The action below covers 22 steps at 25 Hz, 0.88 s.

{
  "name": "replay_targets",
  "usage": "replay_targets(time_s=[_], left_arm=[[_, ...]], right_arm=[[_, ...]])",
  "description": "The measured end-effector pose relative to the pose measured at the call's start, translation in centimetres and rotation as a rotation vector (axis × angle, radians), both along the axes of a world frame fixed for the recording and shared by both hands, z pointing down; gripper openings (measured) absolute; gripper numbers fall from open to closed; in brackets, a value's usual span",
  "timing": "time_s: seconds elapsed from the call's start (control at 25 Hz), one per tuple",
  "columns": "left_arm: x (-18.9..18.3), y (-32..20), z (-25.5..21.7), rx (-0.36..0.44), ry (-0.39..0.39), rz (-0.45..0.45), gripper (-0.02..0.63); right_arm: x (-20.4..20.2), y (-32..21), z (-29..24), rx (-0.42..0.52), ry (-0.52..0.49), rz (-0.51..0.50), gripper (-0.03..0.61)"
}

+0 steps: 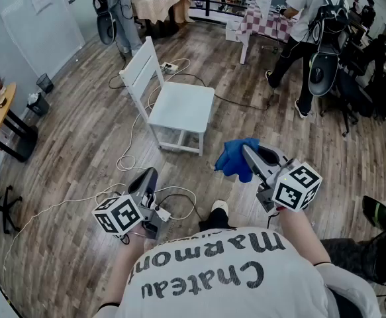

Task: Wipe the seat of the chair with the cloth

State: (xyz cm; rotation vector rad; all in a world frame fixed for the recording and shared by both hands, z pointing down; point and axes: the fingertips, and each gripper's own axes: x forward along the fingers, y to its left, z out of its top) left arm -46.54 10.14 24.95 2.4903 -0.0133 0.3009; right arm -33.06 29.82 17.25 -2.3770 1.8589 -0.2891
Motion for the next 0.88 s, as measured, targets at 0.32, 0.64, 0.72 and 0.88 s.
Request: replay_targets(time_s=[0.32,0.64,0.72,0.88], left_arm=[[1.4,2.4,-0.2,-0.010,-0.002,0.025,0.008],[3.7,4.5,-0.9,0.025,-0.017,0.009,0.008],[4.9,4.7,-0.9,0.034,-0.019,-0.004,0.008],[7.8,5.5,-1.1,0.081,-0.004,-0.058,0.008]], right_arm=[[1.1,2.5,-0.3,-0.011,-0.004,0.018,0.028],[5.9,4.5,0.3,-0.002,-0.034,0.015,0.029],[7.7,4.8,0.2,0.008,-0.051,0.017,0.029],[11.0,6.6,0.3,-0.013,-0.023,-0.006,0.029]])
